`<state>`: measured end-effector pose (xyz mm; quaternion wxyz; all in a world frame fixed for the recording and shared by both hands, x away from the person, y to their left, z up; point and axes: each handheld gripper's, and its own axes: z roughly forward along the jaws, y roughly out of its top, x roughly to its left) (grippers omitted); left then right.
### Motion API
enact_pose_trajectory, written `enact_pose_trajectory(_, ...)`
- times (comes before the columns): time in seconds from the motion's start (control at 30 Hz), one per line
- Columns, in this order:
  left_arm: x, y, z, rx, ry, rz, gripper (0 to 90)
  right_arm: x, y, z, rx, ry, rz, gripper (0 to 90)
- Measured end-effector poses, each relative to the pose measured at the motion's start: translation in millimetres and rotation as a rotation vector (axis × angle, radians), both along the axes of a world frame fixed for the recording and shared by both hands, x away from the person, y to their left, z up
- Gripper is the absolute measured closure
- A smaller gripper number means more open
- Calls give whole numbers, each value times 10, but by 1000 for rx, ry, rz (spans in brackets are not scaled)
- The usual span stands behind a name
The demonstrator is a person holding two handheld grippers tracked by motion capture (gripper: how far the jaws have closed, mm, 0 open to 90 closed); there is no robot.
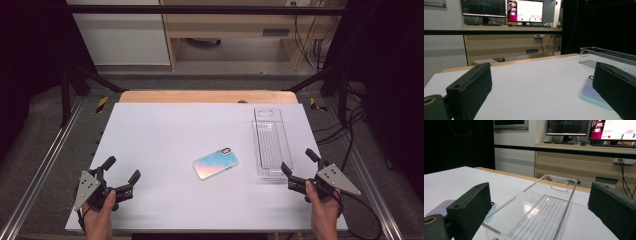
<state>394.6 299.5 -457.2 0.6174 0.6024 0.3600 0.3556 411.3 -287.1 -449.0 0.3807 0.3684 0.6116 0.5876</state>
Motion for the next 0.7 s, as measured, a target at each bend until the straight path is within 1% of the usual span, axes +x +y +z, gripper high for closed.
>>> enact_pose_trajectory(0.17,1,-38,-11,-1,11,-5,21,3,-17,-9,3,7,-4,51)
enact_pose_trajectory(0.27,-16,-51,7,23,6,-7,21,-2,-19,-7,4,6,-4,51)
enact_pose_trajectory(0.5,-15,-57,3,15,18,-12,21,-8,-15,1,9,4,-7,49)
enact_pose_trajectory(0.57,-15,-61,3,15,23,-14,21,-13,6,25,17,19,-31,48)
enact_pose_trajectory(0.7,-10,-74,-2,21,31,-15,21,-20,74,84,1,30,-63,40)
